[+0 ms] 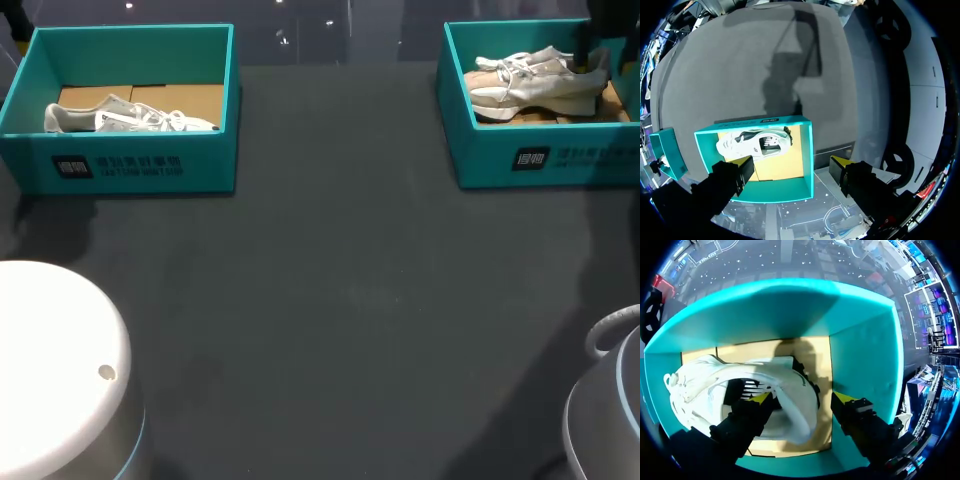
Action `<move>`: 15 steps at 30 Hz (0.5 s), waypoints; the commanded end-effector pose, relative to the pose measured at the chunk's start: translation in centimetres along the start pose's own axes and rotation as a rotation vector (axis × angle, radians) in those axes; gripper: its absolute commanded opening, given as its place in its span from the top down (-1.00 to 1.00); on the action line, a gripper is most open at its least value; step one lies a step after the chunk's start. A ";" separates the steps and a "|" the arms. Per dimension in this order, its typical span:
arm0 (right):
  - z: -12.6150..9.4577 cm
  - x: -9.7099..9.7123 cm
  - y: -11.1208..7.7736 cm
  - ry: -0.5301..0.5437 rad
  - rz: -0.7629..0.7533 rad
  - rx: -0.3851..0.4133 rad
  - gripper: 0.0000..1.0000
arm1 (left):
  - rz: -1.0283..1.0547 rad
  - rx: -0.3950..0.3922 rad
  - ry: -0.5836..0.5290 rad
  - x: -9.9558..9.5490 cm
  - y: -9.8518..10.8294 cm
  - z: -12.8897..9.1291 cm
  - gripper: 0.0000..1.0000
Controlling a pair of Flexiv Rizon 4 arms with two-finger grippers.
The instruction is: Take the shoe out of the shoebox, open the shoe tongue, remove and reinsert the insole, then place the shoe into the shoebox
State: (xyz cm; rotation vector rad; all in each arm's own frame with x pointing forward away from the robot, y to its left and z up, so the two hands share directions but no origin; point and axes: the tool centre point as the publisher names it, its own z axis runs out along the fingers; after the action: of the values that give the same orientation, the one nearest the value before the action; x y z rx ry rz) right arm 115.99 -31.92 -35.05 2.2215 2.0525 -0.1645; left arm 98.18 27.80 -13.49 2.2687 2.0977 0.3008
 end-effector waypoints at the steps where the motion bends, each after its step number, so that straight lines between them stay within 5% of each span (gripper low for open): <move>1: 0.6 -0.1 0.6 0.005 -0.002 0.007 -0.50 | 0.001 -0.002 0.002 0.0 -0.1 0.0 -1.00; 15: 2.1 -0.3 0.2 0.048 0.013 0.023 -0.51 | 0.001 -0.002 0.002 0.0 -0.1 0.0 -1.00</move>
State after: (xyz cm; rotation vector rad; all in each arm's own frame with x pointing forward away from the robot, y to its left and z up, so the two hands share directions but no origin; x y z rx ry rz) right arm 115.63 -32.43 -36.80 2.2661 2.0653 -0.1274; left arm 98.18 27.80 -13.49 2.2687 2.0978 0.3008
